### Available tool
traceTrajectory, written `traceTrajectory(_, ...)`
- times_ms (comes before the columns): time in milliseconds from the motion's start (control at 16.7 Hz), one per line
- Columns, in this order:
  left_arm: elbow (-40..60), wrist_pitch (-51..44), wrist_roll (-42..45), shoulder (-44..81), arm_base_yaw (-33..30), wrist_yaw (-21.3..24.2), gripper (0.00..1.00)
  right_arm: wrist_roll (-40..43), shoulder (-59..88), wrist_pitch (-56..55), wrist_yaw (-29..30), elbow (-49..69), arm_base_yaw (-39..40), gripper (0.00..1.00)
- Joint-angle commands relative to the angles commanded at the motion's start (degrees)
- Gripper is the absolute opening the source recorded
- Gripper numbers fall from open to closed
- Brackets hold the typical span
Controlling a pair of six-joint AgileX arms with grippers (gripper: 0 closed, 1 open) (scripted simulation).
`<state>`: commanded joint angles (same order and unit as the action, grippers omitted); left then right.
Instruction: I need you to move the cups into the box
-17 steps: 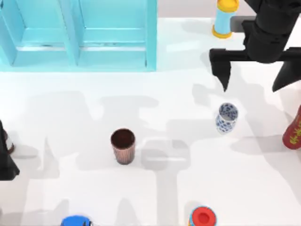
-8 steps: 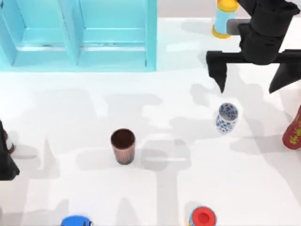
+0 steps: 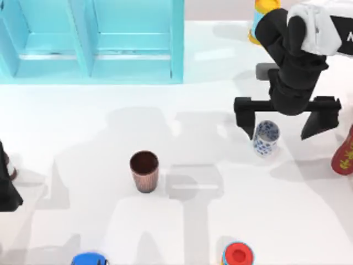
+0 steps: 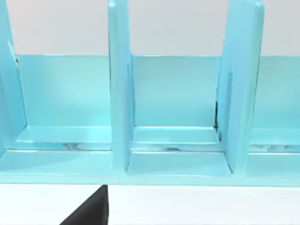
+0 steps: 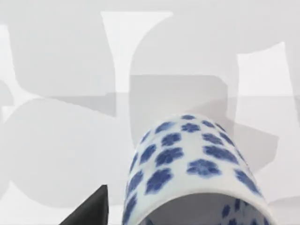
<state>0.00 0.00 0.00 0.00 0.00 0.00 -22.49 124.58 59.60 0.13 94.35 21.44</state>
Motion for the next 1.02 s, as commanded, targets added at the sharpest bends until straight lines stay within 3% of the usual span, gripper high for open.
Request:
traceTrajectory(300, 0.0, 0.0, 0.0, 0.0, 0.0, 0.0, 1.0, 0.02, 0.28, -1.42, 0.01, -1.35, -0.06, 1.0)
traceTrajectory(1020, 0.0, 0.0, 0.0, 0.0, 0.0, 0.0, 1.0, 0.02, 0.28, -1.42, 0.01, -1.35, -0.06, 0.1)
